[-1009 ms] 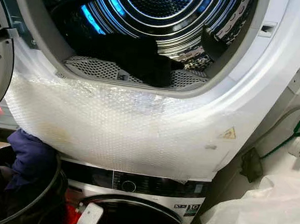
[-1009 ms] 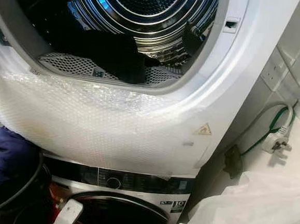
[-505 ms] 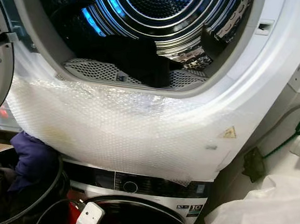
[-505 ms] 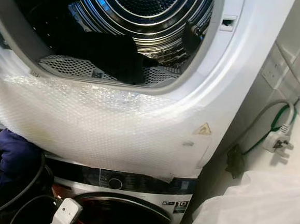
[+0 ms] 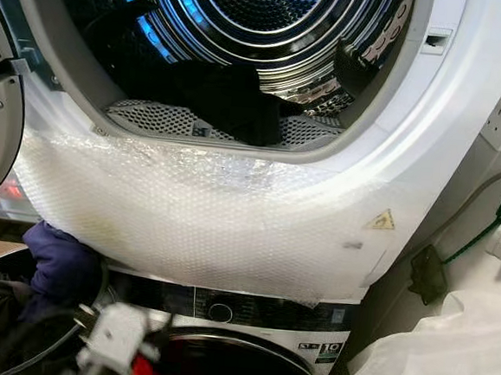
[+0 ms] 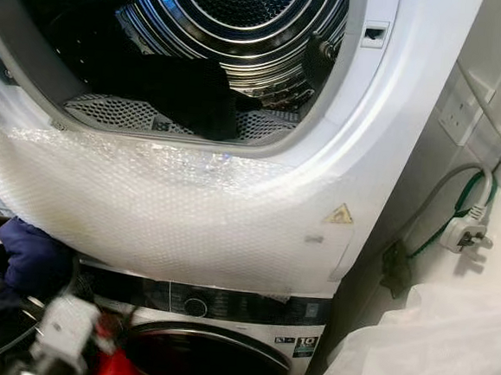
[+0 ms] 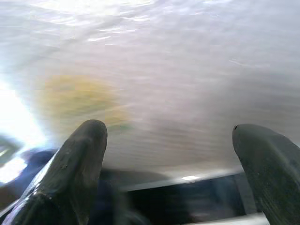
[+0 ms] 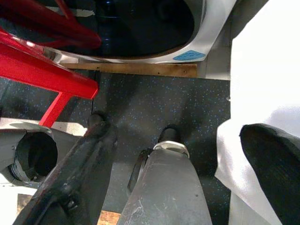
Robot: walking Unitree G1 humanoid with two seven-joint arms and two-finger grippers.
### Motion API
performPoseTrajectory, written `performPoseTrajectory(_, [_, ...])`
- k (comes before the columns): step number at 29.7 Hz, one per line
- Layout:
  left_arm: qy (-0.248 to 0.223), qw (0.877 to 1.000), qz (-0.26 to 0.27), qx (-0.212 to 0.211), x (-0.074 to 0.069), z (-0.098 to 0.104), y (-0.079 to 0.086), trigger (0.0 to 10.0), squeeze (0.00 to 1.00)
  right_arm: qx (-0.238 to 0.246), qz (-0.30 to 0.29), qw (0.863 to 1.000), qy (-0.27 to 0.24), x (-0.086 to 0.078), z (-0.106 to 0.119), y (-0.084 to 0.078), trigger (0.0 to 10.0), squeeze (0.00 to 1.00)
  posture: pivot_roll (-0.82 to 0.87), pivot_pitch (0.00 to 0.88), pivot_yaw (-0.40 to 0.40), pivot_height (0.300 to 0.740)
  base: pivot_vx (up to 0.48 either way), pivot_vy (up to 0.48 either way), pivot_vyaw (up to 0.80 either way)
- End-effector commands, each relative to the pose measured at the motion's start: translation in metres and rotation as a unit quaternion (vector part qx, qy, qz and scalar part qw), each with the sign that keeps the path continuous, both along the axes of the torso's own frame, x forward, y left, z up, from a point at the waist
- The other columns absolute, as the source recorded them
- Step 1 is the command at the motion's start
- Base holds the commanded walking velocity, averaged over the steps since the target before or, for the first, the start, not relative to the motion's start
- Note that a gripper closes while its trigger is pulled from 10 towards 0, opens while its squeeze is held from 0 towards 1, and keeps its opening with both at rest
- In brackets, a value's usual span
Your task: Clothes washing
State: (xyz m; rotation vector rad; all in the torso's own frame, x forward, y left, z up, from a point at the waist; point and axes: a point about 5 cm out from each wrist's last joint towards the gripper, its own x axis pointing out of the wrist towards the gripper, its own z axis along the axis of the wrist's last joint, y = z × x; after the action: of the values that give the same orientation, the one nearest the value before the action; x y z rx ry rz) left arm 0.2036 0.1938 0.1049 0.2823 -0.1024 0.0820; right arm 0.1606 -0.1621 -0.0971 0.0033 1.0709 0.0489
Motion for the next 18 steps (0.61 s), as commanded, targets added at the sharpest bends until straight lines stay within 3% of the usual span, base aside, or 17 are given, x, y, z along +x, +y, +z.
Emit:
performPoseTrajectory(1, [0.017, 0.998, 0.056, -0.019, 0.0, -0.003, 0.018, 10.0, 0.0, 0.004, 0.003, 1.0, 0.008, -0.004, -0.002, 0.004, 10.0, 0.0, 0.1, 0.0, 0.051, 0.74, 0.0, 0.0, 0.0])
performPoseTrajectory(3, [0.029, 0.996, 0.078, -0.037, 0.002, -0.006, 0.027, 10.0, 0.0, 0.005, 0.005, 1.0, 0.007, -0.003, -0.001, 0.005, 10.0, 0.0, 0.1, 0.0, 0.05, 0.74, 0.0, 0.0, 0.0])
performPoseTrajectory(4, [0.039, 0.993, 0.095, -0.057, 0.004, -0.009, 0.034, 10.0, 0.23, 0.005, 0.006, 1.0, 0.007, -0.002, -0.001, 0.005, 10.0, 0.0, 0.1, 0.0, 0.05, 0.74, 0.0, 0.0, 0.0])
performPoseTrajectory(7, [0.049, 0.989, 0.112, -0.079, 0.006, -0.012, 0.04, 10.0, 0.23, 0.005, 0.007, 1.0, 0.006, -0.002, -0.001, 0.006, 10.0, 0.0, 0.1, 0.0, 0.049, 0.74, 0.0, 0.0, 0.0])
performPoseTrajectory(8, [0.081, 0.983, 0.148, -0.074, 0.009, -0.02, 0.055, 10.0, 1.0, 0.006, 0.008, 1.0, 0.006, -0.001, -0.001, 0.007, 10.0, 0.0, 0.1, 0.0, 0.052, 0.74, 0.0, 0.0, 0.0])
performPoseTrajectory(9, [0.099, 0.967, 0.213, -0.095, 0.013, -0.022, 0.08, 10.0, 1.0, 0.008, 0.005, 1.0, 0.002, 0.001, 0.0, 0.008, 10.0, 0.0, 0.09, 0.0, 0.053, 0.74, 0.0, 0.0, 0.0])
performPoseTrajectory(13, [0.109, 0.97, 0.184, -0.111, 0.026, -0.02, 0.085, 10.0, 1.0, 0.01, 0.004, 1.0, 0.0, 0.003, 0.001, 0.009, 10.0, 0.0, 0.09, 0.0, 0.053, 0.74, 0.0, 0.0, 0.0])
performPoseTrajectory(15, [0.114, 0.977, 0.139, -0.114, 0.038, -0.022, 0.082, 10.0, 1.0, 0.01, 0.005, 1.0, -0.002, 0.005, 0.001, 0.011, 10.0, 0.0, 0.09, 0.0, 0.049, 0.74, 0.0, 0.0, 0.0])
performPoseTrajectory(18, [0.117, 0.976, 0.145, -0.113, 0.041, -0.023, 0.084, 10.0, 1.0, 0.011, 0.003, 1.0, -0.004, 0.005, 0.002, 0.011, 10.0, 0.0, 0.09, 0.0, 0.049, 0.74, 0.0, 0.0, 0.0])
